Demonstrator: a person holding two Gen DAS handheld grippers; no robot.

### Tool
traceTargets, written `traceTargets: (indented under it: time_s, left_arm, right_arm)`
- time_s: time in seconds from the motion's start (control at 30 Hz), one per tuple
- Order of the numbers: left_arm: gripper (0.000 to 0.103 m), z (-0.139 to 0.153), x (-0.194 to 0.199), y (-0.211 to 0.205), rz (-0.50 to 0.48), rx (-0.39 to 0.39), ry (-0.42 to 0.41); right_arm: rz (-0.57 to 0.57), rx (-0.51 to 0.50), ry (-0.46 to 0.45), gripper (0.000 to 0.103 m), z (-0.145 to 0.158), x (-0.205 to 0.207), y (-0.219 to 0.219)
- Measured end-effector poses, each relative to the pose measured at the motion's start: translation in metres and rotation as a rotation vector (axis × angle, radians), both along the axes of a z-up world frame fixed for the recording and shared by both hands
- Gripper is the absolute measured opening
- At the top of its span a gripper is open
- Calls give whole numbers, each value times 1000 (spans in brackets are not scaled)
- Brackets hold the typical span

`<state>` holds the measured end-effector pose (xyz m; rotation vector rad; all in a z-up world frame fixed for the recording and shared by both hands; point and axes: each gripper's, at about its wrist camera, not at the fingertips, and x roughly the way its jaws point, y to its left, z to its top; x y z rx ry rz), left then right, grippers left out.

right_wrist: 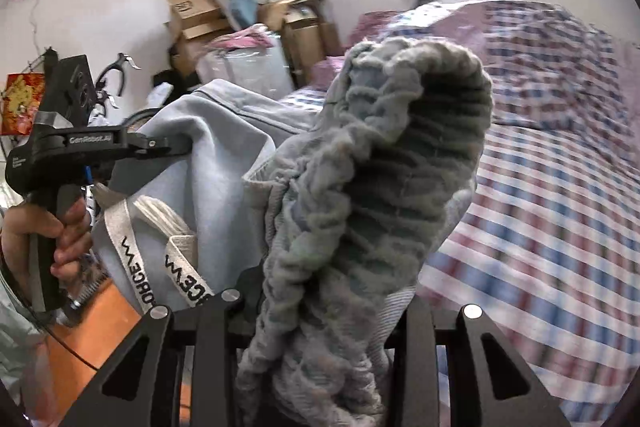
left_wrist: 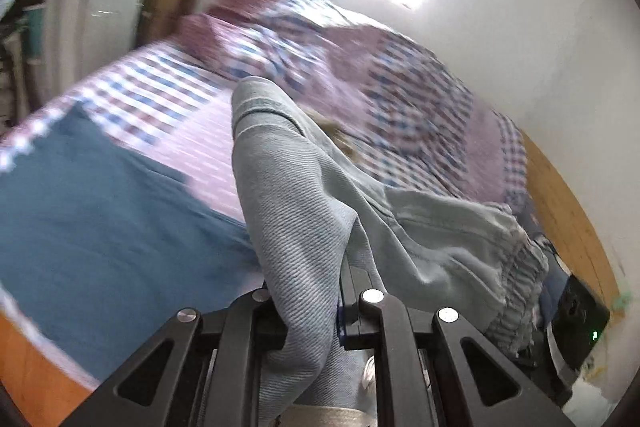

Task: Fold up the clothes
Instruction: 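Carry the blanket and pants off the bed with both grippers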

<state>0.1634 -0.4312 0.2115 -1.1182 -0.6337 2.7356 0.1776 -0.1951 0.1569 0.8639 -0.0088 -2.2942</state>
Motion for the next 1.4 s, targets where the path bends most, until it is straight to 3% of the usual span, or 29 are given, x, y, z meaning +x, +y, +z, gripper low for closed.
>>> traceTargets:
  time_s: [0.17,0.3,0.53,0.67,0.77,0.93,1.1,1.17,1.23,1.27,1.3,1.4]
  left_arm:
    - [12,7,-9,-83,93,-78,-2]
    - [12,9,-22,-120,129,-136,-11]
    - [12,1,-39,-163,154,-185,-12]
    - [13,-14,-53,-180,165,-158,-13]
    - [14,-41,-68,-193,166,-113,-63]
    - [18,-70,-75,-212,206,-48,-111]
    - [36,-76,-67,-225,199,9,-125]
    - [40,-73,-63,-225,196,-9,-146]
    - [54,-68,-60,-225,192,-29,-169]
    - [69,-64,-57,-226,214,-54,-169]
    - [77,-60,-54,-228,240,-81,-168]
    - [80,-49,-34,-242,300,-53,-145]
  right_arm:
    - [36,-55,-11,37,3,-9,-96]
    - [44,-69,-30,38,-3,-11,-159]
    - [45,-50,-14,38,-21,-6,-214]
    - [16,-49,-34,38,-36,-11,-229]
    - [-25,5,-60,39,-56,-17,-239]
    - [-82,67,-133,55,-86,-22,-243]
    - [-34,42,-202,60,-89,-31,-219]
    - [-43,31,-238,68,-90,-30,-204]
    - [-40,35,-247,72,-91,-26,-188]
    - [-37,39,-247,75,-91,-23,-181]
    - [-34,44,-242,76,-90,-19,-173]
    - [-36,57,-220,78,-84,-9,-148]
